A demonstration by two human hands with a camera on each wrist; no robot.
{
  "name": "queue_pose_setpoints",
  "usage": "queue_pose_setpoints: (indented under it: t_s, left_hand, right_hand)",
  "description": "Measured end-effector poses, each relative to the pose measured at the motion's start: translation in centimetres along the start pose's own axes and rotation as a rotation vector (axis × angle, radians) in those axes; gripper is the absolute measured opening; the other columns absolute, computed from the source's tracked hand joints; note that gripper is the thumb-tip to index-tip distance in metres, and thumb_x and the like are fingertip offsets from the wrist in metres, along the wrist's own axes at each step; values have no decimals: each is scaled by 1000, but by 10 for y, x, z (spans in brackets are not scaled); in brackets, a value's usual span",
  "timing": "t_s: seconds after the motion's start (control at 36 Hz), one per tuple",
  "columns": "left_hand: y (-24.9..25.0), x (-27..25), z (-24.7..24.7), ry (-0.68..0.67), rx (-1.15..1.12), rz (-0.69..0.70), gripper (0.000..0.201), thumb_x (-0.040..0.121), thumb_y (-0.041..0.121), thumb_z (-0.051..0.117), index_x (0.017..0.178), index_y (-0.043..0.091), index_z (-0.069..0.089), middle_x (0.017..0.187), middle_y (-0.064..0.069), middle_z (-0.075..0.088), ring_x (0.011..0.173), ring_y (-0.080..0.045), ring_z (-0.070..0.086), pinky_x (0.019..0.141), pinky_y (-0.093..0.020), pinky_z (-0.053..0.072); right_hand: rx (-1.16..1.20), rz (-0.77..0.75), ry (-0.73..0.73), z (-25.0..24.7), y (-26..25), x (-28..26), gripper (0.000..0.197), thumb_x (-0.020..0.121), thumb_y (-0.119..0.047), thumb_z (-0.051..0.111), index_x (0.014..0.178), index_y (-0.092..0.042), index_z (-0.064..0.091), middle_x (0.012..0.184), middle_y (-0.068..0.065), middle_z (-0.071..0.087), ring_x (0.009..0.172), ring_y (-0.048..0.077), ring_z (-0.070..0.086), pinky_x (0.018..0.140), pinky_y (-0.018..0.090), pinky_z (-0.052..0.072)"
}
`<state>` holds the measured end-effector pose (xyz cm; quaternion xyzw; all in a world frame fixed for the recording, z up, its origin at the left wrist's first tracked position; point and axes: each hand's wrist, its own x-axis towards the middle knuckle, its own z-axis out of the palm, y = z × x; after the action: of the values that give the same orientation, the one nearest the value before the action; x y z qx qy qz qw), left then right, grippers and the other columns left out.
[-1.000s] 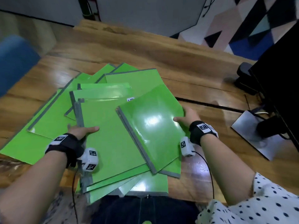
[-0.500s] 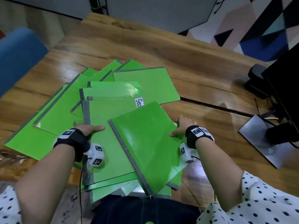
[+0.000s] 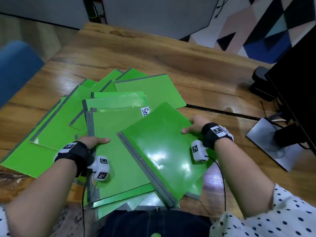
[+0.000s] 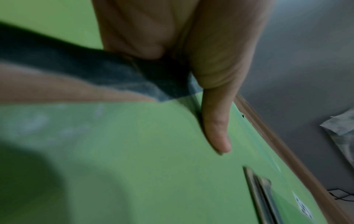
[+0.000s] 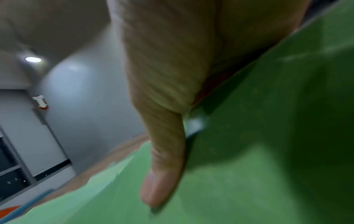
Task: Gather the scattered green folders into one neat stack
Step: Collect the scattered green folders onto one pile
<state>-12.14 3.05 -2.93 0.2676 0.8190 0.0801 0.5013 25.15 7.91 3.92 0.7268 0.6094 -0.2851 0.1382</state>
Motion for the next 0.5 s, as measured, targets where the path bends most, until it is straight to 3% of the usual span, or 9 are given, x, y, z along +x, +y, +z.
queue_pose_setpoints:
  t_s: [0.03, 0.08, 0.11, 0.17, 0.22, 0.28, 0.36, 0.42, 0.5]
  left_hand:
    - [2, -1, 3, -6, 7, 14, 87, 67, 36, 82, 130, -6, 40, 87, -20, 61, 81, -30, 59, 91, -42, 47]
    - [8, -5, 8, -4, 18, 48, 82, 68, 35, 82, 127, -5, 42, 86, -16, 57, 80, -28, 53, 88, -40, 47]
    - [10, -6, 10, -8, 16, 59, 82, 68, 35, 82, 127, -5, 42, 86, -16, 57, 78, -27, 52, 87, -40, 48]
    - [16, -9, 15, -32, 19, 74, 85, 66, 35, 83, 127, -6, 42, 106, -22, 61, 90, -32, 57, 96, -45, 45]
    - [21, -12, 20, -43, 32, 84, 86, 66, 34, 83, 128, -8, 42, 117, -24, 59, 106, -37, 57, 100, -46, 44]
    - [24, -15, 26, -47, 54, 84, 86, 68, 33, 82, 130, -9, 40, 122, -24, 56, 113, -37, 54, 100, -45, 44]
    - [24, -14, 33, -23, 99, 83, 85, 71, 34, 80, 132, -9, 40, 124, -23, 55, 111, -35, 54, 93, -39, 45]
    - [22, -14, 34, -11, 115, 83, 84, 70, 35, 81, 131, -10, 42, 121, -23, 57, 105, -33, 56, 85, -37, 45]
    - [22, -19, 34, -21, 112, 77, 83, 70, 34, 81, 130, -10, 43, 118, -22, 58, 104, -34, 56, 82, -38, 45]
  right_hand:
    - [-43, -5, 29, -14, 1, -3, 69, 75, -46, 73, 127, -5, 55, 124, 13, 62, 107, 27, 60, 89, 35, 49]
    - [-115, -1, 80, -44, 3, -11, 64, 75, -47, 74, 122, -6, 59, 118, 12, 65, 96, 26, 62, 83, 35, 51]
    - [-142, 1, 101, -59, 3, -16, 54, 74, -47, 74, 108, -7, 63, 111, 12, 67, 85, 23, 62, 77, 33, 51]
    - [-188, 0, 146, -85, 3, -25, 39, 71, -46, 77, 74, -12, 59, 96, 11, 69, 67, 19, 56, 68, 30, 46]
    - [-228, -7, 198, -108, 1, -38, 43, 69, -45, 79, 62, -14, 49, 89, 11, 66, 64, 21, 53, 67, 29, 42]
    - [-246, -17, 254, -129, 2, -52, 43, 68, -45, 79, 74, -8, 59, 92, 13, 64, 71, 24, 56, 70, 31, 44]
    - [-241, -35, 364, -156, 7, -70, 69, 67, -45, 80, 120, -4, 61, 114, 17, 64, 96, 31, 60, 85, 39, 50]
    - [-196, -56, 433, -168, 9, -83, 67, 68, -45, 79, 119, -4, 61, 120, 19, 62, 96, 30, 58, 88, 39, 49]
    - [12, -102, 486, -181, 10, -99, 78, 72, -43, 76, 131, 0, 51, 134, 20, 54, 117, 31, 55, 103, 38, 41]
